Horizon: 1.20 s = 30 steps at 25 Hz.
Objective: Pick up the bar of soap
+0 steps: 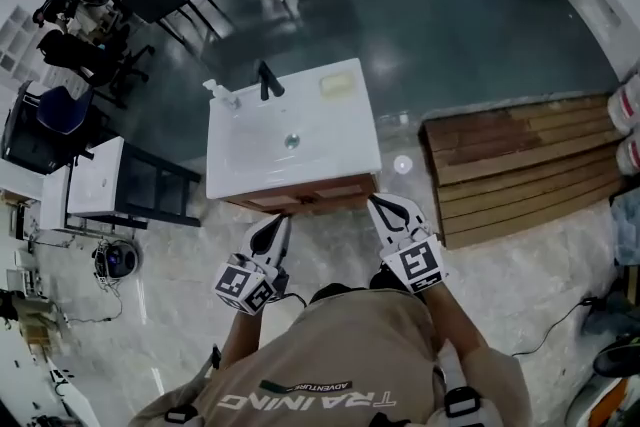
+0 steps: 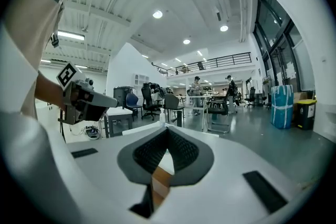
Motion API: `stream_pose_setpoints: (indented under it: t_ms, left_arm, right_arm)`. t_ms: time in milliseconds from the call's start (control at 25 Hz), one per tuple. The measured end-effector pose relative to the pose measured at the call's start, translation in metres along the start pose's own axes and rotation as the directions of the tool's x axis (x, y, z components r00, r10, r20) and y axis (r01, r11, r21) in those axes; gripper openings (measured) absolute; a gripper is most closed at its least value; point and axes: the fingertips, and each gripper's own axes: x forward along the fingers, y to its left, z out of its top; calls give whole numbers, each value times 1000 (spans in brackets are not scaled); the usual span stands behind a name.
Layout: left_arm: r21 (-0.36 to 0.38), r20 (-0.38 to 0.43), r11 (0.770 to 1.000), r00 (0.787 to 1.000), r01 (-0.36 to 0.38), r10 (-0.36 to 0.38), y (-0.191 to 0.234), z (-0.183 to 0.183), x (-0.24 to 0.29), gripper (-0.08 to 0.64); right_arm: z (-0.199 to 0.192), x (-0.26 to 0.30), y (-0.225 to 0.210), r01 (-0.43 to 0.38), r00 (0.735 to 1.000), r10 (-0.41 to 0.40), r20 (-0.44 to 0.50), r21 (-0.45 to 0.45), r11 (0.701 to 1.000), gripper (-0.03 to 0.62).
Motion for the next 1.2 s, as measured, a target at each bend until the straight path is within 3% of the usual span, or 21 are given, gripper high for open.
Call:
stream_pose_setpoints:
  t_ms: [280, 560, 720, 920, 1200]
  left_arm:
    - [-39, -16, 999, 1000, -27, 26, 10, -4, 15, -3]
    - [-68, 1, 998, 1000, -16, 16, 52, -1, 36, -3]
    - [-62, 10, 998, 1000, 18, -17, 78, 11, 54, -3]
    - [-40, 61, 998, 997, 48, -46, 115, 33, 80, -3]
    - [-61, 54, 992, 993, 111, -107, 163, 35, 94, -5]
  right_arm:
    - [-6, 17, -19, -10, 1000, 10, -16, 45, 999, 5]
    - [-1, 64, -18, -31, 999, 33, -42, 40, 999, 5]
    - [14, 83, -23, -7, 998, 11, -57, 66, 998, 5]
    - [26, 116, -41, 17, 997, -18, -81, -7, 1000, 5]
    - [38, 163, -47, 98, 991, -98, -87, -4, 995, 5]
